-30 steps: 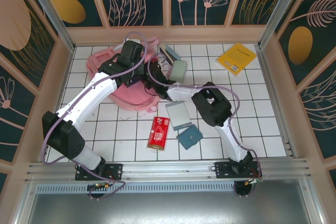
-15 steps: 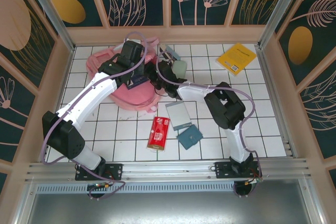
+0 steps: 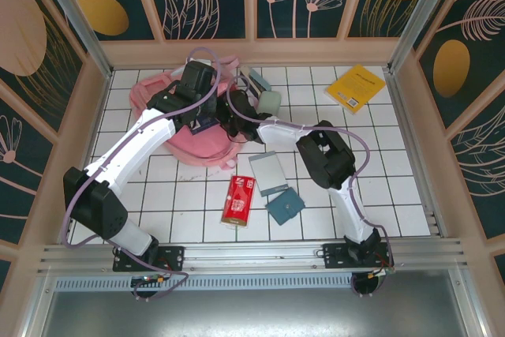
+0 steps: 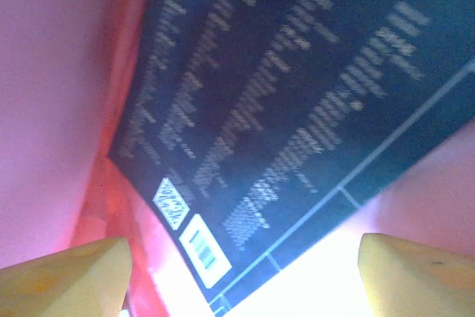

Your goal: Pack books, pencil case, and school supplies into a backpack

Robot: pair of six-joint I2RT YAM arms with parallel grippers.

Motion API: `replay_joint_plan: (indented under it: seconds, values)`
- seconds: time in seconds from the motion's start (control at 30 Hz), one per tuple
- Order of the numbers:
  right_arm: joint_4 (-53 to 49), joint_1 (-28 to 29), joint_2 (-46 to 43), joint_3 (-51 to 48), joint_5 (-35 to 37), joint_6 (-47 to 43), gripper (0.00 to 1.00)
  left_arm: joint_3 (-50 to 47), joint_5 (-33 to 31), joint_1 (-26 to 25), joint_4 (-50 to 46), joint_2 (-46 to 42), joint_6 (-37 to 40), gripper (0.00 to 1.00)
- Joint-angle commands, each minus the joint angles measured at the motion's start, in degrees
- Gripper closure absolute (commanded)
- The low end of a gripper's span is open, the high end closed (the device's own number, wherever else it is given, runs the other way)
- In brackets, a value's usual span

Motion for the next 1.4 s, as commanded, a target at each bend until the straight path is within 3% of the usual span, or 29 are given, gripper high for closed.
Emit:
replay_joint_plan:
  seconds: [0.0,0.23,0.37,0.5,0.63,1.13,1.37]
  values:
    - [-3.9,0.0,1.3,2.0,1.7,0.6,0.19,0.5,0.1,0.3,3.9,-2.7,-0.7,1.00]
    - [3.0,-0.9,4.6,4.6,-2.4,-0.6,0.19,0.4,0.4,0.3,3.8,-2.6,-0.7,1.00]
    - [2.7,-1.6,8.0,11.3,-5.1,-3.9,0.19,0.4,0.7,0.3,3.8,-2.6,-0.6,1.00]
    - [9.6,-2.2,8.7,11.4,-8.0,-4.6,0.20,0.3,0.7,0.4,3.9,-2.6,-0.6,1.00]
    - [6.6,-2.7,9.4,13.4,-8.9,-4.4,0.20,0.3,0.6,0.4,3.9,-2.7,-0.6,1.00]
    - [9.4,-1.9,-12.6,-12.2,-7.3,-10.7,0.18,0.1,-0.9,0.8,3.8,-2.0,-1.0,1.00]
    - [6.7,-4.4,-25.4,-24.6,-4.1,-15.4,0.22,0.1,-0.5,1.1,3.8,-1.7,-1.4,1.00]
